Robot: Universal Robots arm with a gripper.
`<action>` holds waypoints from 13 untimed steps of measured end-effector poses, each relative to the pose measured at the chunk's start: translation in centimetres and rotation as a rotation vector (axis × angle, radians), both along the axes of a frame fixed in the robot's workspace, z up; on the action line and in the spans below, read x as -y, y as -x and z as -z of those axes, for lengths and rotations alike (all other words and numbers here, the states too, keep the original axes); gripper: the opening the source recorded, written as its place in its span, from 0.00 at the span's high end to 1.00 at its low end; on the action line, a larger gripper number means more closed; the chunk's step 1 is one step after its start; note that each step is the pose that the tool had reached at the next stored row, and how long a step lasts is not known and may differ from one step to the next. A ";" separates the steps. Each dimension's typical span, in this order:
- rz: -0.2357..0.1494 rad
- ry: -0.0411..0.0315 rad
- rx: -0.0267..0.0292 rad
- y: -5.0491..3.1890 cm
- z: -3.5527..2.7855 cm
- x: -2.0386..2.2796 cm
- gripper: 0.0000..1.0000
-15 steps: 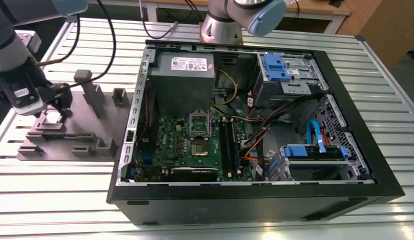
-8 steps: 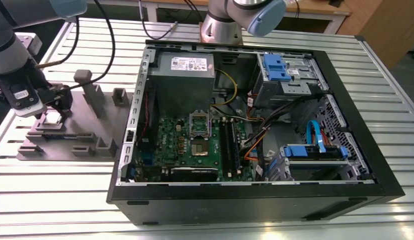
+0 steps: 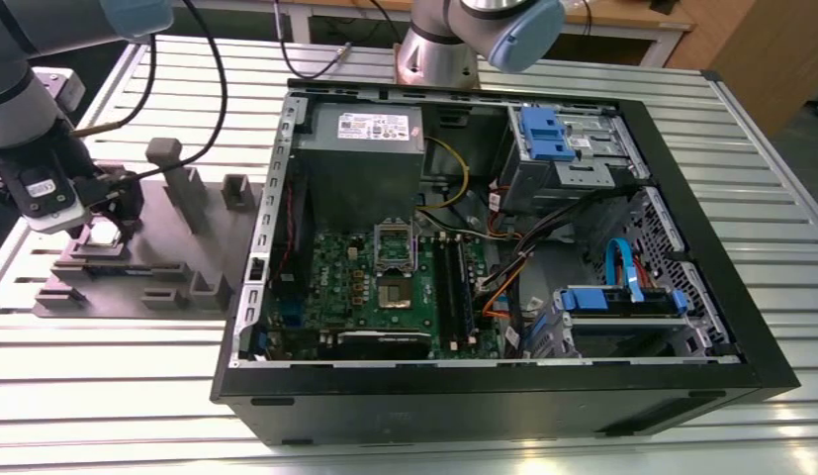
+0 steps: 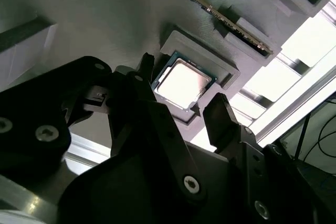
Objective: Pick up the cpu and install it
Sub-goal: 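Pick up the cpu and move it towards the insertion slot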
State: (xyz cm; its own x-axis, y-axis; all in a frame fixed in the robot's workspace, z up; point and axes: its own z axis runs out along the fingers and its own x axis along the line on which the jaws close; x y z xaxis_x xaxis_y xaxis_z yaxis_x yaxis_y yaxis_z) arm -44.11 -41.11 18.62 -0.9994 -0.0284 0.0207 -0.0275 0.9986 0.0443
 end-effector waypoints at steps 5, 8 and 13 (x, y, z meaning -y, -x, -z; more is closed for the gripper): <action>0.017 -0.0004 0.0000 0.00 0.12 -0.08 0.35; 0.030 -0.0004 -0.0001 0.01 0.22 -0.15 0.35; 0.030 -0.0003 -0.0001 0.04 0.44 -0.15 0.35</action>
State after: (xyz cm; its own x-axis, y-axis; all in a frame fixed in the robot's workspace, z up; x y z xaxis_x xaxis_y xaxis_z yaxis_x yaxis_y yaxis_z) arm -44.15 -40.96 18.19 -0.9998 0.0014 0.0208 0.0023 0.9990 0.0447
